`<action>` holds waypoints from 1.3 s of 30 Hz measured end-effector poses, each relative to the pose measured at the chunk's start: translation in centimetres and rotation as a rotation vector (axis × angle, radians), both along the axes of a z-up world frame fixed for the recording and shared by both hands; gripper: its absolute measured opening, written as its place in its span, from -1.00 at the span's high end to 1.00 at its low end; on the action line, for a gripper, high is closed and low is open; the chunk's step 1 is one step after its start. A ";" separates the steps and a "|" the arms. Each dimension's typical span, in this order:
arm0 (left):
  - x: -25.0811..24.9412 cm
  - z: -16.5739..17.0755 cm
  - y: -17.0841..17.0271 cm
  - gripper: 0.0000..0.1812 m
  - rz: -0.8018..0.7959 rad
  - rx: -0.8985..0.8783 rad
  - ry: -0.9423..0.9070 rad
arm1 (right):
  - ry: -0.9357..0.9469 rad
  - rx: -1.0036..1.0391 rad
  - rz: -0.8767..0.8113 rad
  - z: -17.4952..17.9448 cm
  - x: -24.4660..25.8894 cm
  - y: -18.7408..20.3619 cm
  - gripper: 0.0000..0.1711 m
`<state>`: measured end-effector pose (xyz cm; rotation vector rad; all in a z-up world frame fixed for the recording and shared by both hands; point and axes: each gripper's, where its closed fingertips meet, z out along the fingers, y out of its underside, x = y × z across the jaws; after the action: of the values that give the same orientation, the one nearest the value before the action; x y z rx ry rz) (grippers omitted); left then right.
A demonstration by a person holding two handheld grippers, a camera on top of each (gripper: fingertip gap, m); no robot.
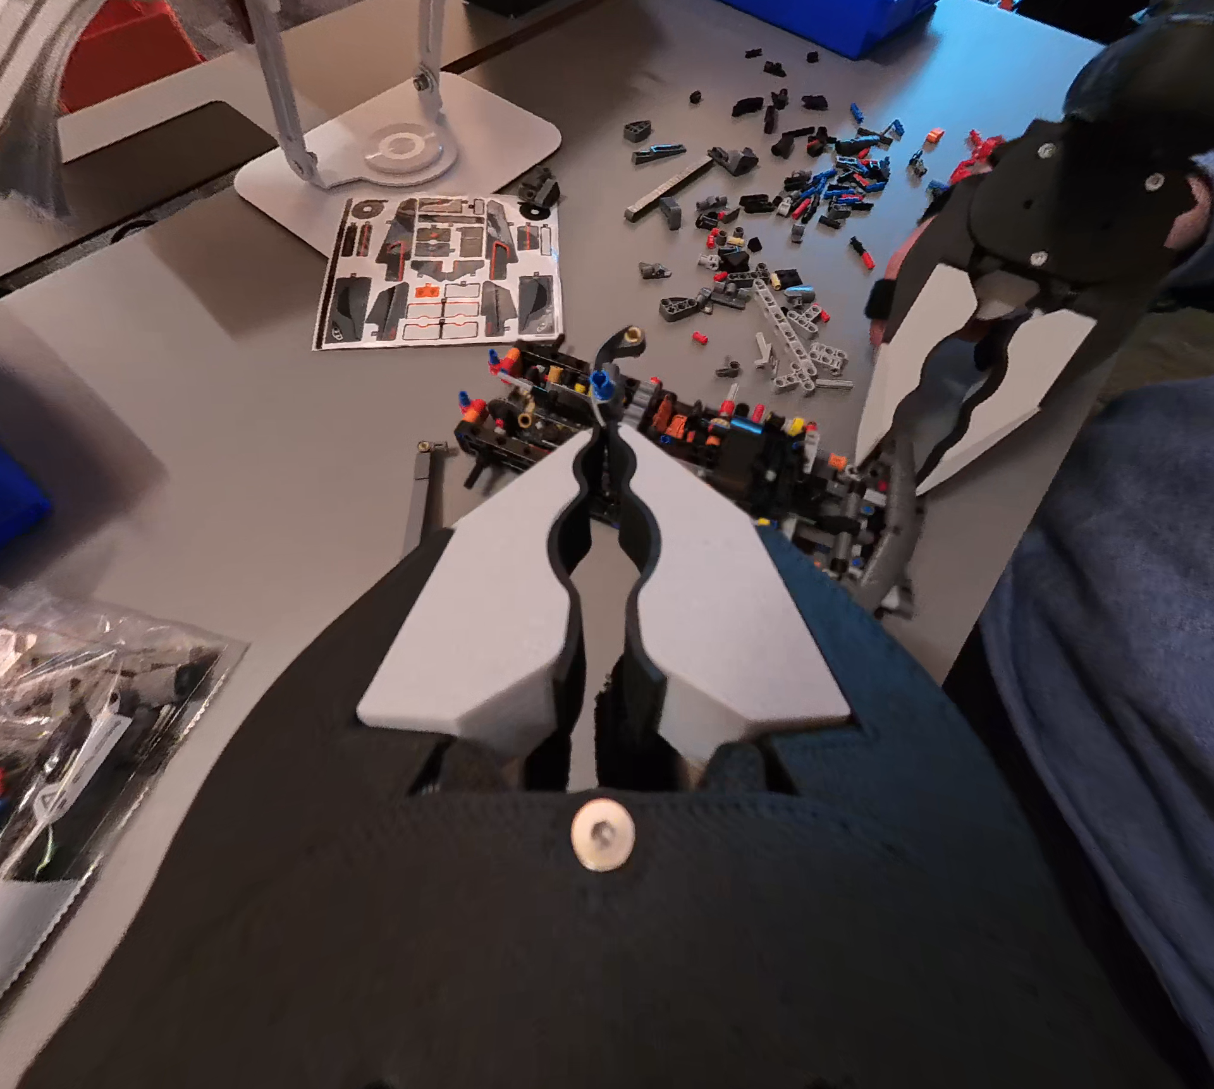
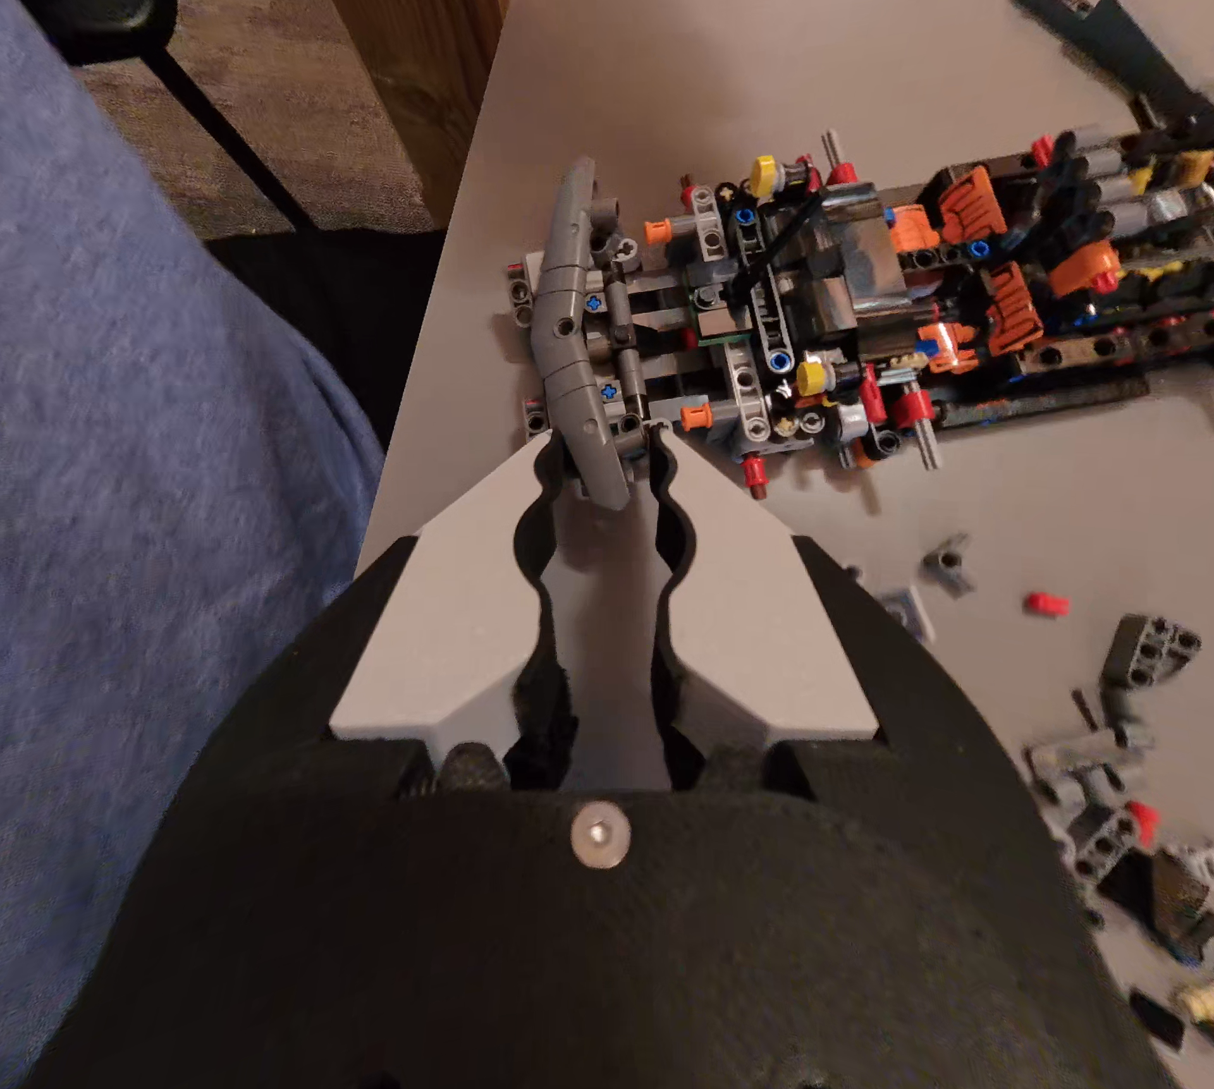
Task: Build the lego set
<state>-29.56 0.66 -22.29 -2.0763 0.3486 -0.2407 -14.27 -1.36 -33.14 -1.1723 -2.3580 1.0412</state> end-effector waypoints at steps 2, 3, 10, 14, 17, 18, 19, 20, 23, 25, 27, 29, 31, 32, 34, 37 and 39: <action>-0.4 0.2 -0.2 1.00 0.011 0.006 0.002 | 0.011 0.002 -0.022 0.0 -1.7 -0.6 0.74; -0.6 0.3 -0.3 1.00 0.017 0.008 0.002 | 0.020 0.009 -0.030 0.0 -2.7 -0.8 0.73; -2.7 0.8 -1.8 1.00 0.077 0.017 0.026 | 0.069 0.047 -0.024 2.3 -4.0 0.4 0.63; -4.4 0.7 -2.6 1.00 0.119 0.030 -0.001 | 0.129 0.079 -0.026 5.5 -4.8 3.5 0.68; -5.3 0.4 -3.0 1.00 0.145 0.030 -0.003 | 0.172 0.146 0.032 7.9 -8.4 5.3 0.66; -5.5 0.4 -3.1 1.00 0.152 0.030 -0.004 | 0.166 0.169 0.066 8.1 -10.0 5.8 0.66; -5.6 0.4 -3.3 1.00 0.156 0.031 -0.004 | 0.152 0.183 0.095 8.0 -11.8 6.1 0.67; -5.9 0.3 -3.5 1.00 0.164 0.030 0.001 | 0.133 0.185 0.132 7.8 -13.5 6.0 0.68; -6.7 0.0 -4.2 1.00 0.188 0.021 0.020 | 0.066 0.284 0.260 5.0 -17.8 5.8 0.70; -7.1 -0.1 -4.7 1.00 0.194 0.018 0.017 | 0.022 0.369 0.314 2.5 -19.9 6.0 0.71; -7.5 -0.4 -5.1 1.00 0.202 0.013 0.017 | 0.002 0.409 0.337 1.0 -21.6 5.9 0.70; -8.0 -0.8 -5.5 1.00 0.210 0.013 0.009 | 0.034 0.437 0.357 0.3 -22.9 5.8 0.72; -8.5 -1.1 -5.7 1.00 0.215 0.018 -0.008 | 0.006 0.455 0.359 -0.5 -23.6 6.1 0.73; -8.8 -1.1 -5.8 1.00 0.218 0.020 -0.013 | -0.005 0.461 0.357 -0.9 -23.9 6.2 0.76; -9.2 -1.2 -5.9 1.00 0.224 0.026 -0.020 | -0.048 0.431 0.366 -1.6 -24.0 6.0 0.83; -9.5 -1.1 -6.0 1.00 0.228 0.035 -0.025 | -0.071 0.403 0.384 -1.8 -24.3 5.6 0.91; -9.5 -0.9 -6.1 1.00 0.229 0.040 -0.024 | -0.085 0.368 0.386 -1.7 -24.5 5.1 0.93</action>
<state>-39.08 -5.45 -23.18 -2.0517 0.0987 -0.1196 -38.77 3.79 -34.85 -0.6566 -2.7573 0.6221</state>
